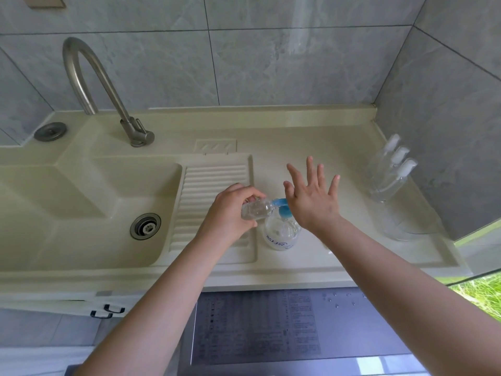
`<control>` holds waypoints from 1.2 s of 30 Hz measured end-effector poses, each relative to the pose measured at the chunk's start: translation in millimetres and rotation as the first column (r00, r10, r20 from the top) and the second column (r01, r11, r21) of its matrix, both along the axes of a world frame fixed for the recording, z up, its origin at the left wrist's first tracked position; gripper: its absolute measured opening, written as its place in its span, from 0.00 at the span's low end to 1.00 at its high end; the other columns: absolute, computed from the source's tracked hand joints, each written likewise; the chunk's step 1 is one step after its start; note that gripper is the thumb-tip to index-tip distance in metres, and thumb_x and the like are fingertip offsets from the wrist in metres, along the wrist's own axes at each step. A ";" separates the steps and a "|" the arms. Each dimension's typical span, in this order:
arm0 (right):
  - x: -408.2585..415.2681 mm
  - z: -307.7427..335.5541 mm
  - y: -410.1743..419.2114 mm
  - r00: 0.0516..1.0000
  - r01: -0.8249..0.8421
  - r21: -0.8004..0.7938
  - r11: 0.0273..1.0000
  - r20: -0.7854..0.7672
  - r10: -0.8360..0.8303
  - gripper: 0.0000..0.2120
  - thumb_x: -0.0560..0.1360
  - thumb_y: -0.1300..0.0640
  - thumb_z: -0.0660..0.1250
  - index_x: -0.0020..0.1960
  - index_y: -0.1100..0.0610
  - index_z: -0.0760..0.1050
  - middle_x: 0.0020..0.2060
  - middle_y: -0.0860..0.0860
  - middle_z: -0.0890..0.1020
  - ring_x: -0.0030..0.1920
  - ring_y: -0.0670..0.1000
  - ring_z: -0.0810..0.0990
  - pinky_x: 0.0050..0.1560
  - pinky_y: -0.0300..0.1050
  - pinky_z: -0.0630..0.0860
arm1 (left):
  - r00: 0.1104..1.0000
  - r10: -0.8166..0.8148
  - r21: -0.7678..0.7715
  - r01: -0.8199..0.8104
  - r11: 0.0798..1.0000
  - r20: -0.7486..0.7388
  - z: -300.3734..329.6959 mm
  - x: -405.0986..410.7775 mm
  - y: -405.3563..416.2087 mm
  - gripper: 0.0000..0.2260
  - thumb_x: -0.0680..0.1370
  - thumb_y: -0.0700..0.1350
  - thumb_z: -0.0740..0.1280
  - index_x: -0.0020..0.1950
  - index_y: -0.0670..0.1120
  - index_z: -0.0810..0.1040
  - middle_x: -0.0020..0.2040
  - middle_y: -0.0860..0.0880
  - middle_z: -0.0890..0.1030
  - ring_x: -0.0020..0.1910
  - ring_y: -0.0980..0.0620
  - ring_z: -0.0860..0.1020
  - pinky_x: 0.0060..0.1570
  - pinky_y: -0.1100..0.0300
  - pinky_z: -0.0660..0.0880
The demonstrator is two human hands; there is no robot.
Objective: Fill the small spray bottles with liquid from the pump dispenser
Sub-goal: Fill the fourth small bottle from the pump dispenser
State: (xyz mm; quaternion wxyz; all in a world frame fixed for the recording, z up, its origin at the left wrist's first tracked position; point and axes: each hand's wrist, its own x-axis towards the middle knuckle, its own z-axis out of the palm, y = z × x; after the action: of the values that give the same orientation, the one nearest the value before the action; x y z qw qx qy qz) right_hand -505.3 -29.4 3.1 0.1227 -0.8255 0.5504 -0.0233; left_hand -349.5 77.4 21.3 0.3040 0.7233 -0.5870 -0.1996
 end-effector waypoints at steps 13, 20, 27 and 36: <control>0.5 0.4 0.4 1.000 0.000 0.004 1.000 0.019 0.000 0.25 0.85 0.46 0.42 0.81 0.44 0.47 0.81 0.56 0.40 0.80 0.60 0.39 0.75 0.69 0.37 | 1.000 -0.008 0.000 0.008 1.000 0.008 1.9 2.2 -0.5 0.25 0.63 0.35 0.80 0.56 0.53 0.82 0.49 0.55 0.77 0.46 0.60 0.75 0.46 0.80 0.67; 0.2 8.1 -1.8 0.999 0.016 -0.022 1.000 0.044 -0.015 0.26 0.84 0.42 0.44 0.81 0.44 0.46 0.81 0.57 0.39 0.80 0.61 0.37 0.75 0.69 0.36 | 1.000 -0.002 -0.003 0.001 1.000 -0.008 -0.8 2.3 1.0 0.25 0.63 0.35 0.80 0.56 0.53 0.82 0.49 0.55 0.77 0.45 0.64 0.74 0.45 0.80 0.66; 3.5 5.1 1.7 1.000 -0.012 -0.003 1.000 0.018 0.012 0.24 0.85 0.46 0.42 0.81 0.44 0.47 0.81 0.57 0.39 0.80 0.60 0.38 0.75 0.69 0.37 | 1.000 0.005 -0.012 -0.005 1.000 -0.008 -1.4 4.8 2.5 0.25 0.62 0.35 0.80 0.56 0.53 0.82 0.49 0.55 0.78 0.46 0.62 0.75 0.45 0.80 0.66; 3.8 10.6 -2.7 0.999 -0.024 -0.054 0.998 -0.022 0.023 0.26 0.85 0.43 0.44 0.81 0.44 0.46 0.80 0.57 0.38 0.80 0.60 0.37 0.74 0.70 0.36 | 1.000 0.005 -0.004 -0.005 1.000 -0.004 -2.1 4.5 2.4 0.25 0.63 0.36 0.80 0.56 0.53 0.82 0.48 0.56 0.77 0.46 0.59 0.76 0.45 0.79 0.67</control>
State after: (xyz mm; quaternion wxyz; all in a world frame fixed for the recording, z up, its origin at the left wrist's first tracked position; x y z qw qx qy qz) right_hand -501.5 -32.1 13.7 0.0943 -0.8352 0.5412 -0.0279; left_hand -345.0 79.8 19.2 0.3070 0.7237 -0.5852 -0.1991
